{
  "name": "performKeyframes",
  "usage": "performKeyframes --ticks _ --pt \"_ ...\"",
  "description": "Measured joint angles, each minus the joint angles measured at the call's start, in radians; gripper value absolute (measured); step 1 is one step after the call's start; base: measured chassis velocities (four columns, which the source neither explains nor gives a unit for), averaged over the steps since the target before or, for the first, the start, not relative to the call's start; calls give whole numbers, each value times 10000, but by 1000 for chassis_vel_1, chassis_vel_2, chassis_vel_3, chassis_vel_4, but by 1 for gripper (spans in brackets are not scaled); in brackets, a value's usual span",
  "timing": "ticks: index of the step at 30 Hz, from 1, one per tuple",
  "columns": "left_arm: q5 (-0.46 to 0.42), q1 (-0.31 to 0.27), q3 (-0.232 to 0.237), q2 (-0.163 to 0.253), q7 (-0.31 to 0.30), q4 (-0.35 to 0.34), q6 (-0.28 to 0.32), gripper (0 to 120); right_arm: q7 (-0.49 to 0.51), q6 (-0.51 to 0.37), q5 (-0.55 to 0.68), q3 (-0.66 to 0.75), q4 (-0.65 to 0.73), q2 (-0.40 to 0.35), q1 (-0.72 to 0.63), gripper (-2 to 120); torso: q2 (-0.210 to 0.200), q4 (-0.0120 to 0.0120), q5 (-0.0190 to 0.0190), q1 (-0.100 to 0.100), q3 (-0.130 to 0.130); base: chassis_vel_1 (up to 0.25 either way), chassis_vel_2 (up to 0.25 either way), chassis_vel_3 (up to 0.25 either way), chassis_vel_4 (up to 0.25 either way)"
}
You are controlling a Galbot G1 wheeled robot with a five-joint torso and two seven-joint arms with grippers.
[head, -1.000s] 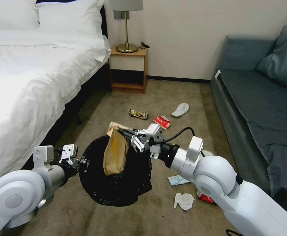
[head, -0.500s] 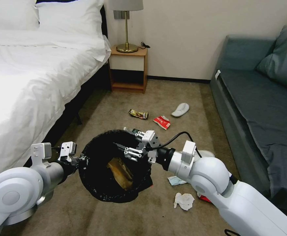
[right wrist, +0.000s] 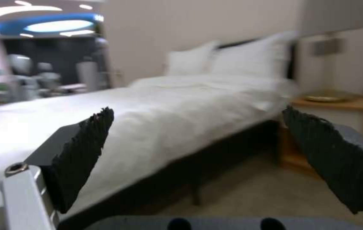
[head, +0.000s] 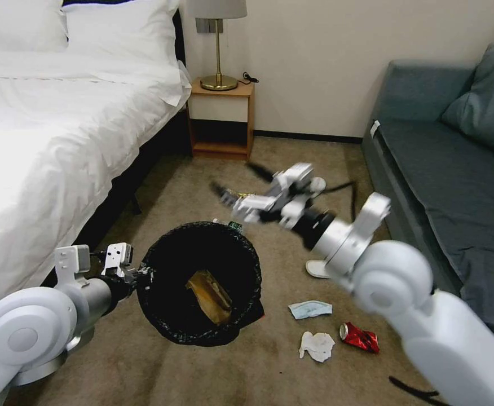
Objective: Pick up the trash bin, then pick up the garbage on the floor and place it into the trash bin.
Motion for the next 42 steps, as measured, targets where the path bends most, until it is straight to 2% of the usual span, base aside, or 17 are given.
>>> performKeyframes --ticks 1,3,4,5,7,8,9,11,16,19,25,27,34,42 --pt "0 0 0 0 0 0 0 2 0 0 0 0 0 0 0 100 0 0 0 0 0 0 0 0 0" --pt "123 466 -604 -58 183 -64 1 2 -2 -209 -156 1029 -302 -206 -603 100 0 -3 0 -1 -1 0 0 0 0" --pt "123 466 -604 -58 183 -64 1 2 -2 -209 -156 1029 -302 -206 -603 100 0 -3 0 -1 -1 0 0 0 0" --pt "205 766 -1025 -155 200 -137 0 2 -70 -277 -256 1455 -597 -281 -934 100 1 -2 4 -1 -1 0 0 0 0" --pt "213 879 -1204 -232 173 -171 0 2 -175 -297 -370 1695 -812 -341 -1190 100 1 0 5 0 0 0 0 0 0" --pt "211 906 -1303 -322 152 -200 1 2 -364 -243 -919 1975 -1199 -412 -1677 100 1 1 -2 -1 -2 0 0 0 0" --pt "211 906 -1303 -322 152 -200 1 2 -364 -243 -919 1975 -1199 -412 -1677 100 1 1 -2 -1 -2 0 0 0 0" --pt "209 893 -1340 -402 140 -257 0 2 -903 52 -1927 2234 -1911 -427 -2392 100 1 -2 3 0 -2 0 0 0 0" --pt "176 902 -1366 -410 157 -363 0 2 -1362 541 -2987 2363 -3039 -299 -3349 100 1 -3 3 0 -1 0 0 0 0" --pt "168 921 -1380 -415 183 -418 -1 2 -1784 1302 -3814 2333 -4263 -12 -4429 100 1 -3 4 0 -1 0 0 0 0" --pt "168 936 -1381 -412 184 -431 -2 2 -2110 1623 -4071 2269 -5125 225 -4981 100 1 -2 0 -1 -2 0 0 0 0" --pt "166 935 -1380 -410 187 -435 -2 2 -2300 1806 -4203 2167 -5799 394 -5116 100 0 -1 0 0 -2 0 0 0 0" --pt "110 951 -1389 -375 188 -471 -2 2 -2202 1667 -3648 1854 -6928 761 -5249 100 0 -1 -1 -1 -1 0 0 0 0" --pt "95 983 -1404 -375 189 -471 -2 2 -2216 1847 -3999 1584 -8005 1240 -5194 100 1 -1 -1 0 -1 0 0 0 0"
